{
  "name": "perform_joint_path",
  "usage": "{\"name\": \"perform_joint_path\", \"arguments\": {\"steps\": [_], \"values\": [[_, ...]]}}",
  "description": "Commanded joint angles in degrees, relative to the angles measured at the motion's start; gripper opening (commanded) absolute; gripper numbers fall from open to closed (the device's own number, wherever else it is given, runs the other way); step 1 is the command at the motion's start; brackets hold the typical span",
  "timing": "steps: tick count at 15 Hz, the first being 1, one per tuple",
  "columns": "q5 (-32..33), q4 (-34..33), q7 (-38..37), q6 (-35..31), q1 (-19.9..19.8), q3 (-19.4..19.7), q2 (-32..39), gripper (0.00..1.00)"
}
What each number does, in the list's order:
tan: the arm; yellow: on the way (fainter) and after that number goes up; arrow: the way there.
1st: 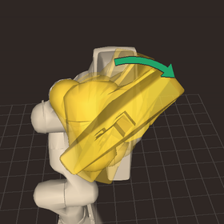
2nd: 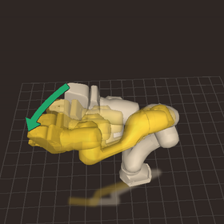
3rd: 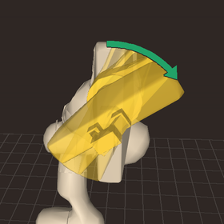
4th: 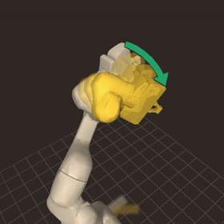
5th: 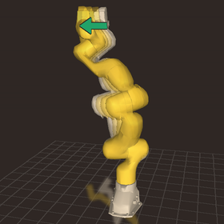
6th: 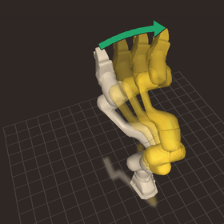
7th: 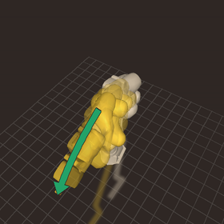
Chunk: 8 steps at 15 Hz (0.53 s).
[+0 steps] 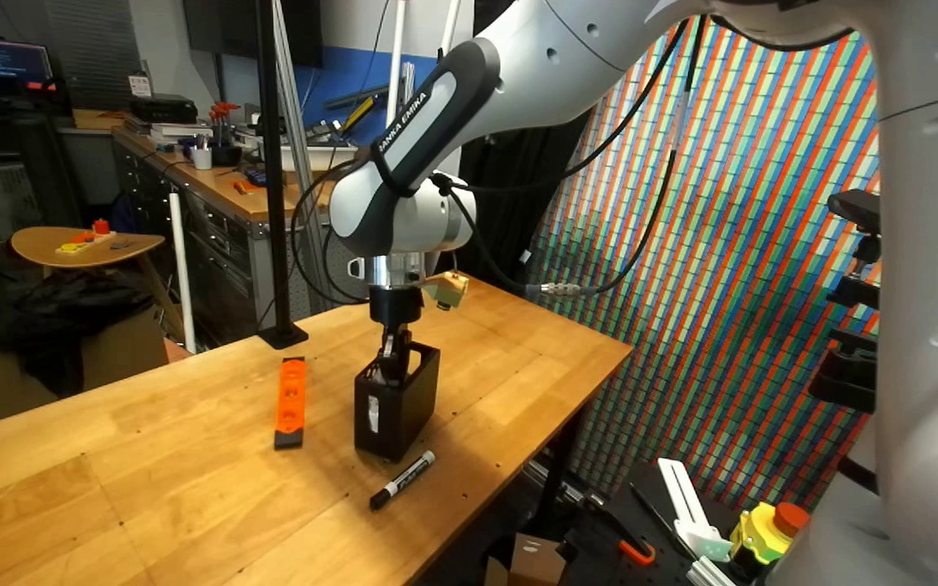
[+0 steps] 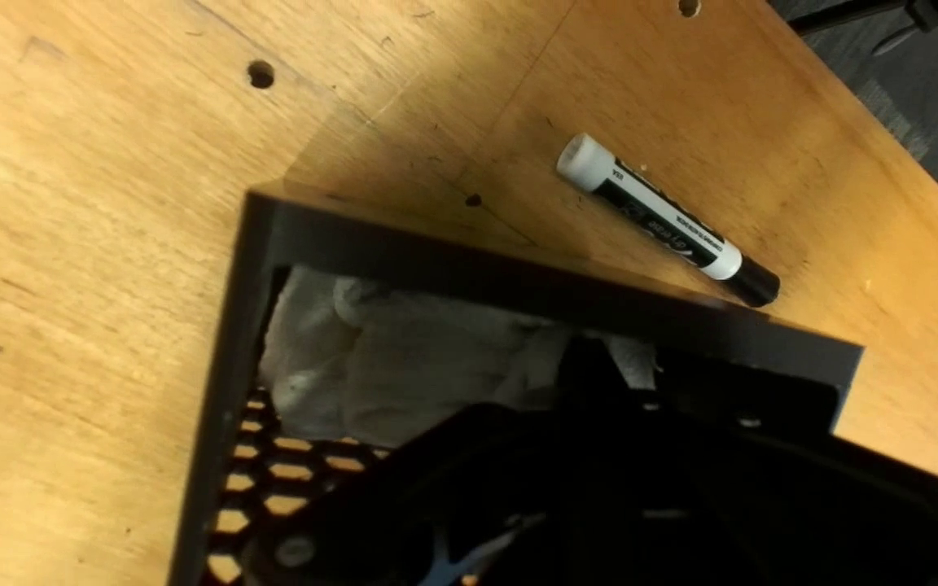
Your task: Put the white towel inside the black holder
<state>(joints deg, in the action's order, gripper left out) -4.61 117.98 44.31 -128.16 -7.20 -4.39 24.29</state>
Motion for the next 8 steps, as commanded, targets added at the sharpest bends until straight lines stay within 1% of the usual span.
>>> {"name": "perform_joint_path", "arguments": {"steps": [1,4,8], "values": [[2.6,0.0,-0.5,1.8,0.3,1.0,-4.1,0.0],[4.7,-0.6,-1.4,1.9,1.0,1.3,-6.0,0.0],[4.5,-1.4,-2.6,1.8,2.5,0.3,-7.1,0.0]]}}
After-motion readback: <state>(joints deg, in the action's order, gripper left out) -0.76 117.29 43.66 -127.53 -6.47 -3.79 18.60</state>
